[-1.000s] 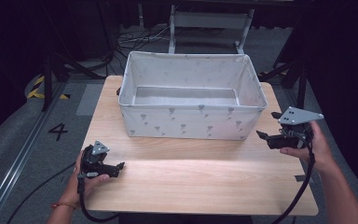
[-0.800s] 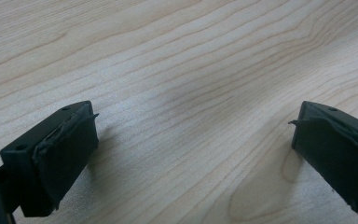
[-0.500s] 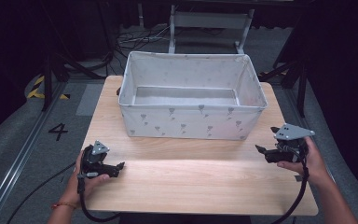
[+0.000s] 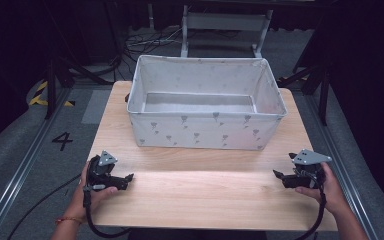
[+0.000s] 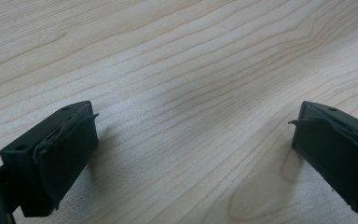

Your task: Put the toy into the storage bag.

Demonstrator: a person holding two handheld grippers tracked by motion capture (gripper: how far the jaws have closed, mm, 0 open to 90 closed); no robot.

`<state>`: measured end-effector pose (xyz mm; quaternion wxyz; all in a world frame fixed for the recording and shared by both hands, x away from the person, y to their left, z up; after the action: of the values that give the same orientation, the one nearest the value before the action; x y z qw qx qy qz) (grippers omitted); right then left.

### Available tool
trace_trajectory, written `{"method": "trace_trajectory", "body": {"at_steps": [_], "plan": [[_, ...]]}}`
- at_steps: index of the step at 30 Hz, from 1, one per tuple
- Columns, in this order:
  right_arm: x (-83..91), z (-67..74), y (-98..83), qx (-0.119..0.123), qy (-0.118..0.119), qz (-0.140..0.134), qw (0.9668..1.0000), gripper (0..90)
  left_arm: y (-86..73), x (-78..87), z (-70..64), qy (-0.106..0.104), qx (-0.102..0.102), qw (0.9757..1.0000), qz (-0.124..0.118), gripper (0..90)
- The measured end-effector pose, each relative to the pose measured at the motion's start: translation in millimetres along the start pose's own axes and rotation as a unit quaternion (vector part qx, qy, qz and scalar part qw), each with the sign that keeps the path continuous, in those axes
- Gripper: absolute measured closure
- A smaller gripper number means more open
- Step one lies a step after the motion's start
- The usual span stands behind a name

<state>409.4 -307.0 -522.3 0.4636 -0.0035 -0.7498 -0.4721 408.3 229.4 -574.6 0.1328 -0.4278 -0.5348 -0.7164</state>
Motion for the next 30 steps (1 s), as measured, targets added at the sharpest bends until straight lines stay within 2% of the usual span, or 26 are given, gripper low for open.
{"method": "trace_trajectory", "body": {"at_steps": [1, 9, 12, 17, 20, 24, 30], "plan": [[0.0, 0.0, 0.0, 0.0, 0.0, 0.0, 1.0, 17.1, 0.0, 0.0, 0.0, 0.0, 0.0, 1.0, 0.0, 0.6], [-3.2, -4.4, -31.1, -0.05, 0.007, -0.007, 0.9987, 17.5, -0.1, 0.1, 0.0, 0.0, 0.0, 1.0, 0.001, 0.5], [-3.6, -5.9, -43.4, -0.06, -0.001, -0.003, 0.9982, 17.6, -0.3, 0.2, -0.3, -0.001, 0.001, 1.0, 0.002, 0.5], [-4.9, -2.9, -61.7, -0.092, 0.01, -0.007, 0.9957, 17.7, 0.0, 0.0, 0.0, 0.0, 0.0, 1.0, 0.0, 0.6], [-4.2, -2.9, -64.4, -0.1, 0.014, -0.015, 0.9948, 17.7, 0.0, -0.1, -0.1, 0.0, 0.0, 1.0, 0.0, 0.6], [-3.3, -3.0, -68.3, -0.127, 0.025, -0.014, 0.9915, 17.4, 0.0, -0.1, -0.1, 0.0, 0.001, 1.0, -0.001, 0.6], [-3.5, -2.8, -68.4, -0.127, 0.024, -0.014, 0.9915, 17.2, -0.1, 0.1, -0.1, 0.002, 0.002, 1.0, 0.0, 0.5]]}}
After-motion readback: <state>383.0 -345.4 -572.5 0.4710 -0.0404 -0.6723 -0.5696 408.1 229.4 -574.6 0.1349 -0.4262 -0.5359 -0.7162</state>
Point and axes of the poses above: each handheld gripper's, and its own axes: x roughly backward along the jaws, y roughly out of its top, z roughly to its left, the point moved 10 cm from there along -x, roughly forward along the jaws, and after that the axes turned 6 degrees about y, right-handed, at the moved point
